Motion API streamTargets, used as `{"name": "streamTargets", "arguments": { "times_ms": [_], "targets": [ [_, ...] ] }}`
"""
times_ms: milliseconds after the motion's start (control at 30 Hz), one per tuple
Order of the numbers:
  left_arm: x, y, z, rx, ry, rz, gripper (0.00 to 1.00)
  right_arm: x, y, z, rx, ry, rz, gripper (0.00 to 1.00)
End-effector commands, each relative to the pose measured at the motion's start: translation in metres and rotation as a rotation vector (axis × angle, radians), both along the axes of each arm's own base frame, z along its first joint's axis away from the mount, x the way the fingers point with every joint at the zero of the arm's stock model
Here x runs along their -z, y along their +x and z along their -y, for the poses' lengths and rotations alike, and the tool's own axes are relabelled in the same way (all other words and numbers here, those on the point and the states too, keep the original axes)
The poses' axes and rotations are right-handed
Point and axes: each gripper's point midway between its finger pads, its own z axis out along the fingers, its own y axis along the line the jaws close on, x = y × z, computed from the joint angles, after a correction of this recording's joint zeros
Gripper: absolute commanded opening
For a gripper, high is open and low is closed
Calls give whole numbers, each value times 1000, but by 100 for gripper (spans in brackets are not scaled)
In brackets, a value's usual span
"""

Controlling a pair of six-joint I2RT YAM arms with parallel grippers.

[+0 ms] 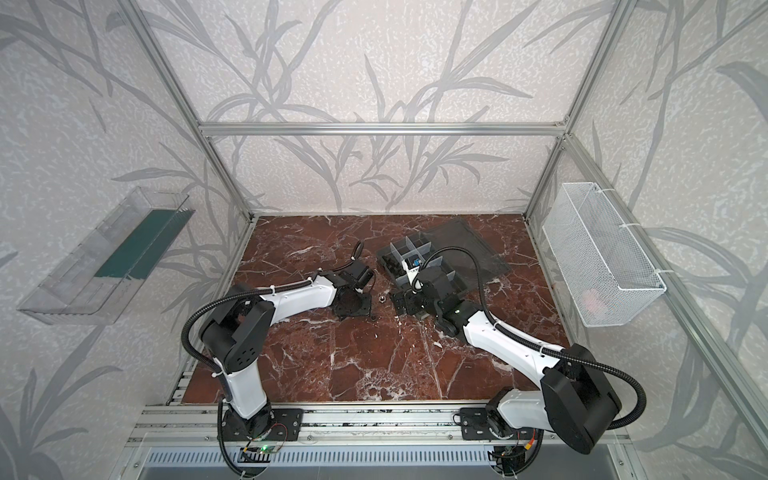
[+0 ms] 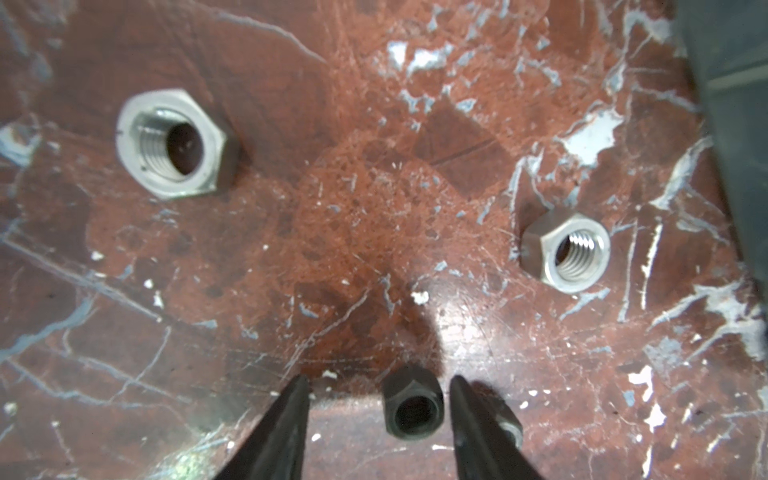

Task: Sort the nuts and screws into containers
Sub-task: 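Lower the left gripper onto a black hex nut and close it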

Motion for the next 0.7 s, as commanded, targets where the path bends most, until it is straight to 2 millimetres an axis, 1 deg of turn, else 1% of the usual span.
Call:
{"name": "streamTargets", "arguments": {
  "times_ms": [0, 33, 200, 367, 667],
  "targets": [
    [7, -3, 1, -2, 8, -29, 48, -1, 0, -2, -2, 10, 10, 99],
    [8, -3, 1, -3, 5, -33, 46, -1, 0, -2, -2, 10, 9, 99],
    [12, -8, 0, -1, 11, -47, 43, 1, 0, -2, 1, 9, 5, 99],
    [13, -9, 0, 5, 26, -50, 36, 1, 1, 0, 14, 6, 8, 99],
    [4, -18, -4, 23, 93, -32, 36, 1, 1, 1, 19, 6, 10, 99]
  ]
}}
